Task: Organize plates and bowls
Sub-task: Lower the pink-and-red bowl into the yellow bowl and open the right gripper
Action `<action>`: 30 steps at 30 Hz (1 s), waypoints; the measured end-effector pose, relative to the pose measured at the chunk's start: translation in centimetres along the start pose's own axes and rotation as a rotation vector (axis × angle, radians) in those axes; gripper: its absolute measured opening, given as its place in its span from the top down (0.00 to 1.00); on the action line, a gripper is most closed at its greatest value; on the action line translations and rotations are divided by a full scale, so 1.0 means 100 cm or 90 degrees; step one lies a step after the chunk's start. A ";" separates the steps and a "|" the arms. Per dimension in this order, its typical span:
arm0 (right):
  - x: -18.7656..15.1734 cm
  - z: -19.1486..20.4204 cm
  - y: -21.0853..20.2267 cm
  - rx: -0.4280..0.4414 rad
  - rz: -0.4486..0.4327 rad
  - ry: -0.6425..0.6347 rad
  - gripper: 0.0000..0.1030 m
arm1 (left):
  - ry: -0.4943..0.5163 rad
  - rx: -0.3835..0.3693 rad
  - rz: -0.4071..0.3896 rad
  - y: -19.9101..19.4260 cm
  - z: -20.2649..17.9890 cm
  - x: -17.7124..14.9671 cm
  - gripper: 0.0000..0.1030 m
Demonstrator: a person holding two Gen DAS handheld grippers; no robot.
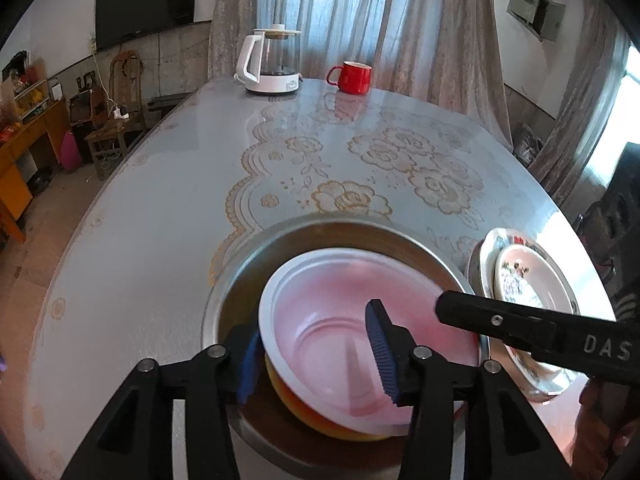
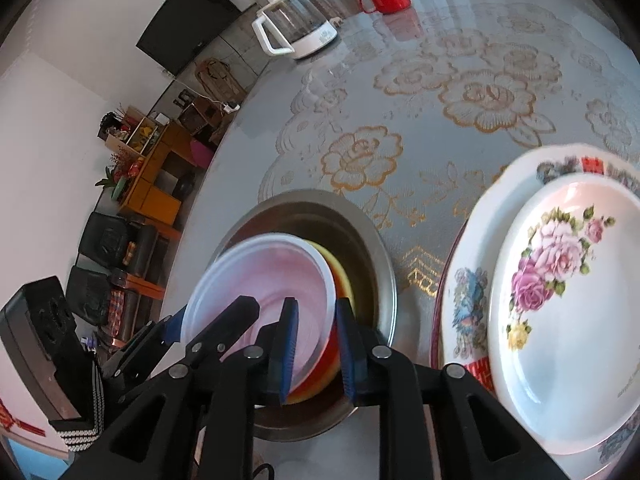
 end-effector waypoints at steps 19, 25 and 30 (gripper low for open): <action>-0.006 -0.009 -0.029 0.013 -0.032 0.012 0.81 | -0.082 0.009 -0.072 -0.042 0.043 -0.005 0.18; -0.014 -0.013 -0.034 0.017 -0.028 0.021 0.79 | -0.152 -0.009 -0.054 -0.038 0.075 -0.021 0.18; -0.026 -0.015 -0.039 0.022 -0.023 0.021 0.79 | -0.218 -0.030 -0.035 -0.034 0.094 -0.033 0.18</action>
Point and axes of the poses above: each gripper's, at about its wrist camera, not at the fingertips, and y roughly the way its jaws point, z to its left, x to its top, the point moved 2 cm from there along y, roughly the way its jaws point, and after that the axes turned 5 degrees about -y, right-handed, at the moved point
